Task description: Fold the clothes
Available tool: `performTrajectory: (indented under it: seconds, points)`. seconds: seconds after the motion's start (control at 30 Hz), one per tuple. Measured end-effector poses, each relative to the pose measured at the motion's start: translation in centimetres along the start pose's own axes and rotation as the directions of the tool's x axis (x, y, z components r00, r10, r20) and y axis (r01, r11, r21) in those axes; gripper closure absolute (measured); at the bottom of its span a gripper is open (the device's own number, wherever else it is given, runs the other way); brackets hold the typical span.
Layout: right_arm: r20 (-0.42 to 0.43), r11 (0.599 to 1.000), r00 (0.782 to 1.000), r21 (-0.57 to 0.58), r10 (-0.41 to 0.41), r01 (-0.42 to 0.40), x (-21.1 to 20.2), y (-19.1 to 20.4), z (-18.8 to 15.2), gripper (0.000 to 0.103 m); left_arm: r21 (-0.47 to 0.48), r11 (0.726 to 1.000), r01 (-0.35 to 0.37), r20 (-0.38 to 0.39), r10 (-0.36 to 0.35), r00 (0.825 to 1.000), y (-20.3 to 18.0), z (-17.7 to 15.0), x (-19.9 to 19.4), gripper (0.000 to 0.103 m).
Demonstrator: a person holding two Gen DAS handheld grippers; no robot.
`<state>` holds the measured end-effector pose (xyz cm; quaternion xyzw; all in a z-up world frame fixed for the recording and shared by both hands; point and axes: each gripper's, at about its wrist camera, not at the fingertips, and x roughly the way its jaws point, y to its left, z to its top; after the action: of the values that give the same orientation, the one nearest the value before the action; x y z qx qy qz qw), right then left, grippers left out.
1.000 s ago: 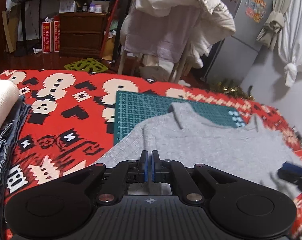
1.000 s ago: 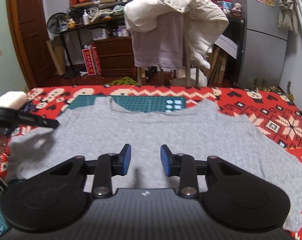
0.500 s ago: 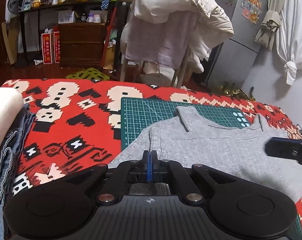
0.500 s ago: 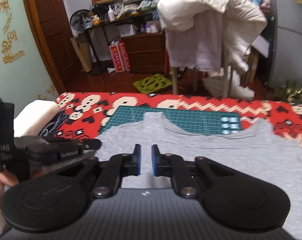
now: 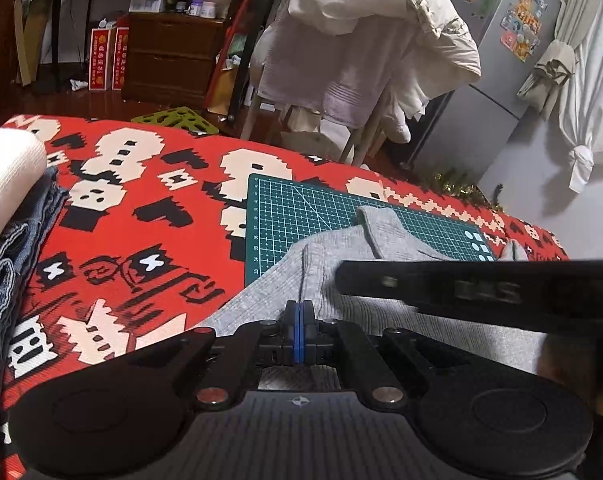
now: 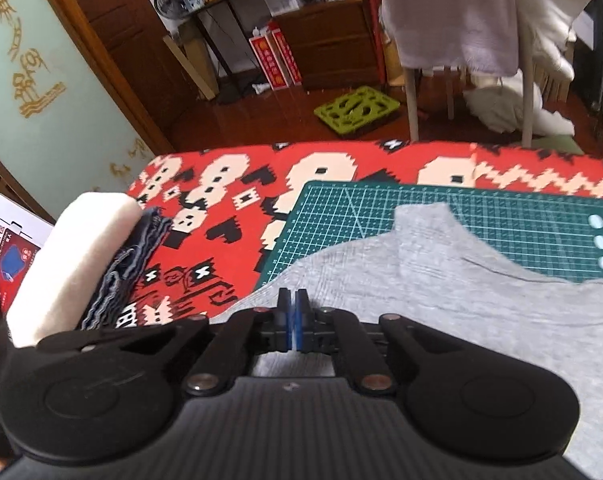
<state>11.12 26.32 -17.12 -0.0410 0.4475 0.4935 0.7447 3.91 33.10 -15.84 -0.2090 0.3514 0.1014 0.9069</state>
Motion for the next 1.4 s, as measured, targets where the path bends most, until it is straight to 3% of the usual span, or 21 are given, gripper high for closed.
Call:
performTrajectory:
  seconds: [0.17, 0.43, 0.67, 0.83, 1.0, 1.33, 1.4]
  points:
    - [-0.028, 1.0, 0.999, 0.003, -0.029, 0.029, 2.0, -0.2, 0.7, 0.101, 0.001, 1.0, 0.004, -0.003, -0.004, 1.0, 0.1, -0.1, 0.0, 0.102]
    - [-0.044, 0.996, 0.999, 0.083, -0.008, 0.012, 2.7, -1.7, 2.0, 0.101, -0.029, 1.0, 0.007, -0.015, -0.008, 1.0, 0.5, 0.2, -0.3, 0.102]
    - [-0.016, 0.997, 1.0, 0.079, 0.018, -0.017, 0.2, -1.3, 2.2, 0.095, -0.078, 0.994, -0.08, 0.018, 0.081, 0.997, 3.2, 0.3, -4.6, 0.102]
    - [0.001, 0.996, 0.999, 0.08, 0.046, -0.046, -1.6, -0.6, 1.7, 0.095, -0.155, 0.98, -0.125, -0.033, 0.121, 0.992, 5.8, -0.3, -7.0, 0.101]
    - [0.014, 0.99, 0.997, 0.113, 0.081, -0.082, -3.1, -0.2, 0.6, 0.094, -0.15, 0.967, -0.206, -0.07, 0.197, 0.978, 6.6, -0.6, -8.2, 0.1]
    - [0.031, 0.981, 0.991, 0.145, 0.128, -0.131, -4.9, -0.1, -1.2, 0.094, -0.082, 0.945, -0.317, -0.136, 0.305, 0.943, 7.1, -1.2, -6.0, 0.098]
    - [0.033, 0.981, 0.991, 0.143, 0.129, -0.132, -5.1, -0.2, -1.3, 0.094, -0.063, 0.945, -0.322, -0.124, 0.313, 0.942, 6.9, -1.3, -5.9, 0.092]
